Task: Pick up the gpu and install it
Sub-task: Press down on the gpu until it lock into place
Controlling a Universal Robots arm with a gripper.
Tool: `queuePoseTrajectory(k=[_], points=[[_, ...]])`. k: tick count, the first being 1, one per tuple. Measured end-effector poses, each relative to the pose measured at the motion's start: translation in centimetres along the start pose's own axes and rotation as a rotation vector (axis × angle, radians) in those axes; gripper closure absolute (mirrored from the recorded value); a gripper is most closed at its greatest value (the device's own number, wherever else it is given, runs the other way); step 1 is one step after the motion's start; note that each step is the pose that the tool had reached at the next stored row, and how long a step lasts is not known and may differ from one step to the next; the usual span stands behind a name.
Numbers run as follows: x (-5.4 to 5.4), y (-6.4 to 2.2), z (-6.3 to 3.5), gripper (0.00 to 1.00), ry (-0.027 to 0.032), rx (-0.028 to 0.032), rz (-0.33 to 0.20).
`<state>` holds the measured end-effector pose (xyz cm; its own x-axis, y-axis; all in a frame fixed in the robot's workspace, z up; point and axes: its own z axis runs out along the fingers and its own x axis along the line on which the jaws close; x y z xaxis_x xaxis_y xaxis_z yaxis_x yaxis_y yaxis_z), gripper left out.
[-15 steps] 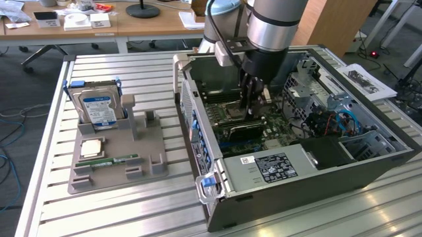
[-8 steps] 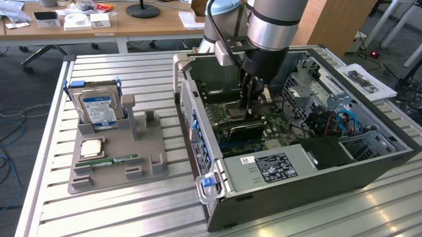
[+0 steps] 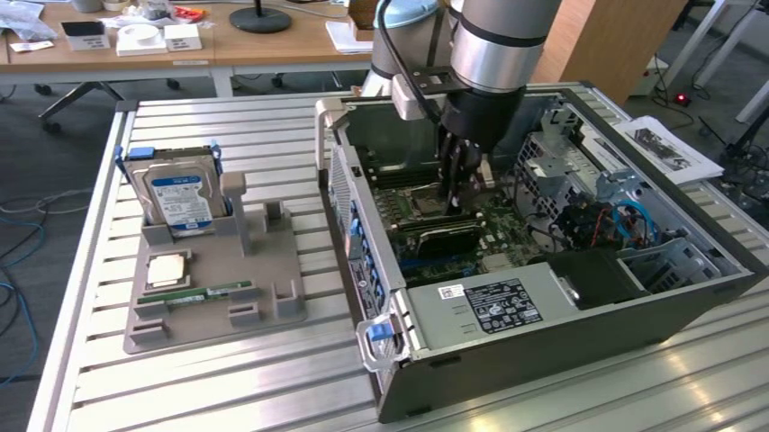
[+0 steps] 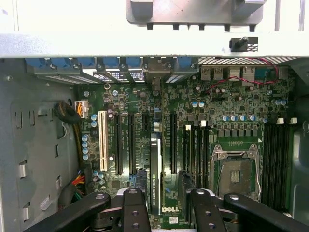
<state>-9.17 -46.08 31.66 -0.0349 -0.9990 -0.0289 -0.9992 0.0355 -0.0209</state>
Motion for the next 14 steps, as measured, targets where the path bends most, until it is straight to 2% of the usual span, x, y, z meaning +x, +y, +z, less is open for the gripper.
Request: queuePoseTrajectory(k=[1, 4, 5, 6, 8, 14], points=[[0.0, 0.0, 0.0, 0.61, 0.0, 0.0, 0.0], [0.0, 0.0, 0.0, 0.8, 0.0, 0.0, 0.0], [0.0, 0.0, 0.0, 0.8, -0.0001, 0.0, 0.0], [0.0, 0.0, 0.0, 0.85, 0.0, 0.0, 0.0], [0.0, 0.0, 0.0, 0.89, 0.0, 0.0, 0.0], [0.0, 0.0, 0.0, 0.89, 0.0, 0.0001, 0.0]])
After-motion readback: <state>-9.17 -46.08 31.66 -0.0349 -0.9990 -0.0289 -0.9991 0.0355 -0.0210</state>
